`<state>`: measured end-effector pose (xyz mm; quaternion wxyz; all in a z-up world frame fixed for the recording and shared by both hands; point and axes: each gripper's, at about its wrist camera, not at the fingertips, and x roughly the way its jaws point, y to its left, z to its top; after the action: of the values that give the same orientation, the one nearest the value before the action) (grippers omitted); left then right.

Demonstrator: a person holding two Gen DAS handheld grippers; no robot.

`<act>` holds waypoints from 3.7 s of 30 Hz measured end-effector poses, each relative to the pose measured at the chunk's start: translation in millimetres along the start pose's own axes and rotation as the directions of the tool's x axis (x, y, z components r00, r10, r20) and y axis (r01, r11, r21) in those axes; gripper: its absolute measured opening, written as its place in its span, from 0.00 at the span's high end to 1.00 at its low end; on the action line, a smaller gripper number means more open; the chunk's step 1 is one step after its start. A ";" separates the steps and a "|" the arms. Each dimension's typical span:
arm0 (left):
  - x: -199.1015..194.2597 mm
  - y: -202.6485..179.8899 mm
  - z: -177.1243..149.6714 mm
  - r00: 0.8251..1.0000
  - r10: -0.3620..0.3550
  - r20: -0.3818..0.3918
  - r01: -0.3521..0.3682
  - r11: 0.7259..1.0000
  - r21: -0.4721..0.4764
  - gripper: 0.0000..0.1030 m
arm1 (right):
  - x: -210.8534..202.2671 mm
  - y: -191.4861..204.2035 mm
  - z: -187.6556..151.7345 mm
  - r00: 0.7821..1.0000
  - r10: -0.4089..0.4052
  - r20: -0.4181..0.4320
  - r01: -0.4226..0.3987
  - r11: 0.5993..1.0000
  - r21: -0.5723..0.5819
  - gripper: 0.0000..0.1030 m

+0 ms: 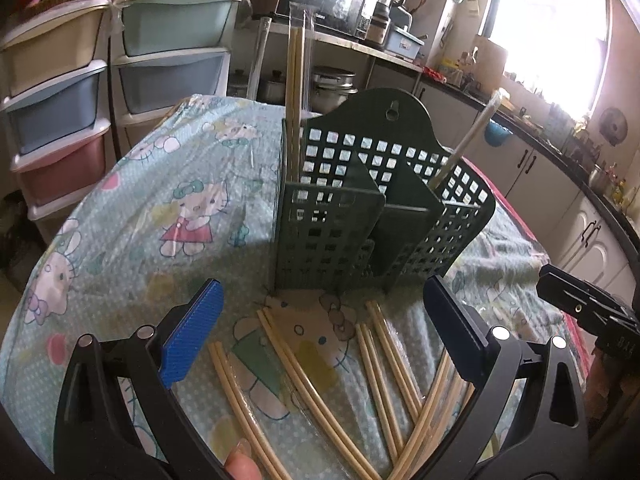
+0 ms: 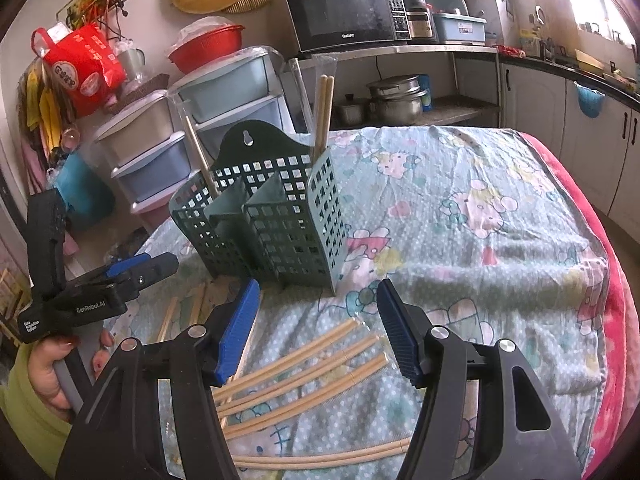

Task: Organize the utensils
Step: 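Move both tools back down toward the chopsticks lying beside the caddy, then close the right tool on a chopstick pair while the left tool grasps another pair, then lift the chopsticks with both tools and carry them over the green caddy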

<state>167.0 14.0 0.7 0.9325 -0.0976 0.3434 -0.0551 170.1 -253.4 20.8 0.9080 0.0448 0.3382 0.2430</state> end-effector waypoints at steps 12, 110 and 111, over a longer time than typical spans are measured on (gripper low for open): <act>16.8 1.6 -18.7 0.997 -0.017 -0.081 0.017 1.000 0.002 0.19 | 6.6 -4.2 -9.0 0.999 -0.006 -0.034 0.006 1.000 0.003 0.48; -56.4 -24.9 63.7 0.958 -0.250 0.140 0.250 0.968 0.015 0.94 | -58.2 39.2 43.5 0.978 0.087 0.187 -0.064 0.990 -0.124 0.96; -56.7 -24.9 65.2 0.958 -0.249 0.143 0.250 0.968 0.017 0.94 | -58.9 40.5 44.4 0.978 0.089 0.190 -0.065 0.990 -0.129 0.97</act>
<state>165.6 8.7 90.5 0.9403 -0.1444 0.2604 -0.1648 143.2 -241.9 99.6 0.9278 0.0259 0.2300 0.2926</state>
